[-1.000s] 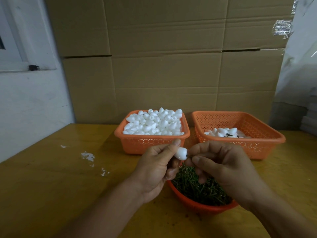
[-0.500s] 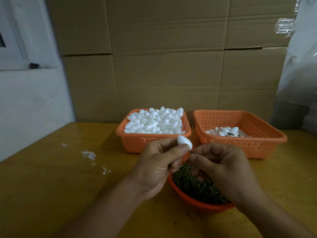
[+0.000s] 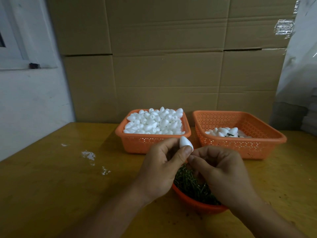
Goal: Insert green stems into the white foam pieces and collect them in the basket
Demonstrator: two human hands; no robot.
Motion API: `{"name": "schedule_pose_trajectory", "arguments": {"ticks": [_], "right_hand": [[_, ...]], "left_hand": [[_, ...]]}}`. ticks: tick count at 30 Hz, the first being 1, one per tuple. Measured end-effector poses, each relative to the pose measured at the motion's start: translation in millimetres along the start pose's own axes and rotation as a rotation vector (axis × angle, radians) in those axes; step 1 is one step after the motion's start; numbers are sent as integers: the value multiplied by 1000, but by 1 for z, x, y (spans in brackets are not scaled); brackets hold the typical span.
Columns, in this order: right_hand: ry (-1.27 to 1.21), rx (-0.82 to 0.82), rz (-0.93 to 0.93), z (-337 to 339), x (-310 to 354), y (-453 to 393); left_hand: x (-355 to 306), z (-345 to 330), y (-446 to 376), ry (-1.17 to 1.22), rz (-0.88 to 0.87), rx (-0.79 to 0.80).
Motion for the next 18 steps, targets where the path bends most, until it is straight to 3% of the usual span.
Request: {"name": "schedule_pose_trajectory", "arguments": {"ticks": [12, 18], "right_hand": [[-40, -12, 59, -2, 5, 2], [-51, -80, -21, 11, -6, -9]], "left_hand": [[-4, -7, 1, 135, -7, 48], [8, -4, 3, 58, 42, 1]]}}
Point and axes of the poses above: each hand's wrist, its own y-axis away from the middle knuckle, its own z-axis out of the back of the hand, x = y × z, the point moved 7 cm from there along -y, towards the middle knuckle, and after that the axes turned 6 degrees about y, right-handed, at the moved point
